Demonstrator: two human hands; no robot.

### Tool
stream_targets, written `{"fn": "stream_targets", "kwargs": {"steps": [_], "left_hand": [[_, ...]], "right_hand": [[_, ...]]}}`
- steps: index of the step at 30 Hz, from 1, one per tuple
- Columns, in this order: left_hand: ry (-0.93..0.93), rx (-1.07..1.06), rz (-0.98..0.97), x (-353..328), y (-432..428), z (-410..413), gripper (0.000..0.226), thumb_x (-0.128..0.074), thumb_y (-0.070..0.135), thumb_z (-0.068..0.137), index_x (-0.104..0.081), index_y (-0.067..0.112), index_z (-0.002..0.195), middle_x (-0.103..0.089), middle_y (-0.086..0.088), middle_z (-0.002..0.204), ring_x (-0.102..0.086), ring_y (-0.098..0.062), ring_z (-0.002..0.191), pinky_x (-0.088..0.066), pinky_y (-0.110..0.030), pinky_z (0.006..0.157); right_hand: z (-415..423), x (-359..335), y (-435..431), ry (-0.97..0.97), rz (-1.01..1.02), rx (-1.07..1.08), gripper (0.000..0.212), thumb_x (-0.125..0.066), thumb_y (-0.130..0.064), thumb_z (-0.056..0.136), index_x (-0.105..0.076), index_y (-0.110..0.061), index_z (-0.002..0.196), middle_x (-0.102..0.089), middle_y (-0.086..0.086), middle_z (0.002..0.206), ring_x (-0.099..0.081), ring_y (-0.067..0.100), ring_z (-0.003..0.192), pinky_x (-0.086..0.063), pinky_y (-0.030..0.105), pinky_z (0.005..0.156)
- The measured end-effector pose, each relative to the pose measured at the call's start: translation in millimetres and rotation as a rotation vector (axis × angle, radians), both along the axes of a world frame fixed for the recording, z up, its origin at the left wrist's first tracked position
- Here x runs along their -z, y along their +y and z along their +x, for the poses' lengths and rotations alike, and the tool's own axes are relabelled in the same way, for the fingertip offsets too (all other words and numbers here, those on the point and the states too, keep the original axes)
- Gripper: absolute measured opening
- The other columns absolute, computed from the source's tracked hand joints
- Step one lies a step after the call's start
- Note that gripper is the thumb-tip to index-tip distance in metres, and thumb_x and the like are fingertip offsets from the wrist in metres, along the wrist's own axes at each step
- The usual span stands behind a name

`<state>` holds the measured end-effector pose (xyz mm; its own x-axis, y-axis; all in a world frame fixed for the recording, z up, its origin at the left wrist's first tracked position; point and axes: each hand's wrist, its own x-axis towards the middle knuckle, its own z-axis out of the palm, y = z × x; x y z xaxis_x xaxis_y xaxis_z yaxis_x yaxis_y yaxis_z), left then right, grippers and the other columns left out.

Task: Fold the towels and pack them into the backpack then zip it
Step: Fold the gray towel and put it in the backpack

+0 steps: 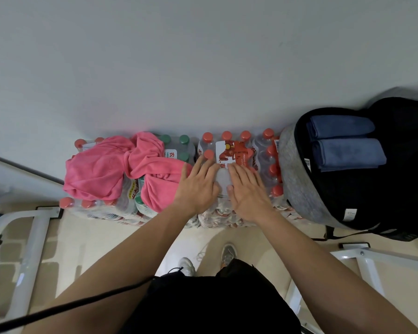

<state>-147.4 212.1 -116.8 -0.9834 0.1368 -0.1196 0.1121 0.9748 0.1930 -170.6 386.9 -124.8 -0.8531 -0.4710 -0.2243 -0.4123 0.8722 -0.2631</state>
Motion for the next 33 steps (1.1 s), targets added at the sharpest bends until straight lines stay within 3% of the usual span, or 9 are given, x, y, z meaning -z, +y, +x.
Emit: {"fn": "stream_targets", "kwargs": {"steps": [5,9,12,15,19,23,25,28,33], "left_hand": [[-0.027,0.027,-0.025,13.5,-5.0,-0.6,0.056,-0.027,0.038,0.099,-0.026,0.017,0.151,-0.03,-0.005,0.155,-0.019,-0.028,0.148,-0.024,-0.06,0.114],[-0.111,0.049,-0.066,-2.1,-7.3,-10.7,0.059,-0.028,0.043,0.097,-0.023,0.016,0.149,-0.038,-0.008,0.144,-0.032,-0.03,0.137,-0.02,-0.059,0.115],[-0.117,0.052,-0.067,-17.2,-9.4,-27.3,0.06,-0.043,0.048,0.089,-0.03,0.016,0.138,-0.045,-0.009,0.127,-0.052,-0.032,0.112,-0.036,-0.052,0.104],[-0.145,0.009,0.051,-23.4,-5.0,-45.6,0.06,-0.052,0.039,0.088,-0.031,0.018,0.139,-0.041,-0.01,0.13,-0.057,-0.036,0.104,-0.044,-0.047,0.089],[-0.144,-0.058,0.045,-17.5,4.4,-54.5,0.05,-0.045,0.037,0.093,-0.033,0.022,0.139,-0.041,-0.01,0.132,-0.047,-0.035,0.117,-0.04,-0.051,0.095],[-0.057,0.038,-0.052,-10.5,5.9,-44.3,0.049,-0.039,0.03,0.096,-0.035,0.02,0.144,-0.039,-0.004,0.146,-0.036,-0.028,0.136,-0.02,-0.055,0.114],[-0.035,0.056,-0.061,-10.7,8.1,-40.9,0.052,-0.038,0.027,0.095,-0.036,0.017,0.146,-0.04,-0.001,0.15,-0.033,-0.023,0.141,-0.01,-0.057,0.118],[-0.008,0.01,-0.05,-10.5,11.8,-38.5,0.061,-0.022,0.034,0.092,-0.038,0.015,0.148,-0.042,0.0,0.151,-0.031,-0.021,0.143,-0.008,-0.056,0.119],[-0.043,-0.051,0.154,7.3,10.1,-31.4,0.061,-0.016,0.048,0.1,-0.025,0.023,0.154,-0.027,0.006,0.16,-0.015,-0.018,0.15,-0.011,-0.055,0.121]], "right_hand": [[-2.1,6.9,4.5,0.014,-0.027,-0.025,0.061,-0.011,-0.043,0.101,-0.007,-0.017,0.157,-0.019,0.005,0.161,-0.015,0.022,0.149,-0.012,0.05,0.122],[-11.3,-10.8,1.8,-0.024,0.012,-0.089,0.062,-0.026,-0.041,0.101,-0.009,-0.015,0.155,-0.029,0.005,0.145,-0.029,0.025,0.134,-0.015,0.049,0.121],[-32.8,-24.1,-1.1,-0.046,0.066,-0.16,0.067,-0.043,-0.035,0.099,-0.011,-0.013,0.154,-0.032,0.006,0.137,-0.032,0.025,0.124,-0.024,0.043,0.116],[-60.1,-31.4,1.1,-0.039,0.124,-0.168,0.065,-0.049,-0.032,0.095,-0.023,-0.012,0.151,-0.036,0.009,0.135,-0.034,0.028,0.125,-0.029,0.042,0.111],[-71.9,-32.8,2.6,-0.183,0.053,-0.069,0.06,-0.044,-0.031,0.095,-0.027,-0.017,0.151,-0.034,0.009,0.139,-0.03,0.03,0.131,-0.029,0.045,0.113],[-59.6,-25.0,-3.6,-0.069,-0.1,-0.028,0.054,-0.049,-0.02,0.089,-0.042,-0.016,0.142,-0.038,0.004,0.139,-0.032,0.026,0.13,-0.029,0.043,0.114],[-53.2,-21.3,-6.2,-0.037,-0.149,0.017,0.052,-0.041,-0.025,0.088,-0.048,-0.013,0.138,-0.045,0.006,0.137,-0.038,0.026,0.128,-0.029,0.042,0.114],[-43.0,-10.9,-4.6,0.014,-0.174,0.055,0.063,-0.018,-0.041,0.092,-0.046,-0.013,0.141,-0.046,0.007,0.141,-0.039,0.023,0.13,-0.028,0.042,0.116],[-38.7,4.1,2.4,0.078,-0.074,0.037,0.057,-0.016,-0.044,0.103,-0.03,-0.018,0.152,-0.033,0.007,0.156,-0.029,0.025,0.144,-0.028,0.048,0.117]]}}
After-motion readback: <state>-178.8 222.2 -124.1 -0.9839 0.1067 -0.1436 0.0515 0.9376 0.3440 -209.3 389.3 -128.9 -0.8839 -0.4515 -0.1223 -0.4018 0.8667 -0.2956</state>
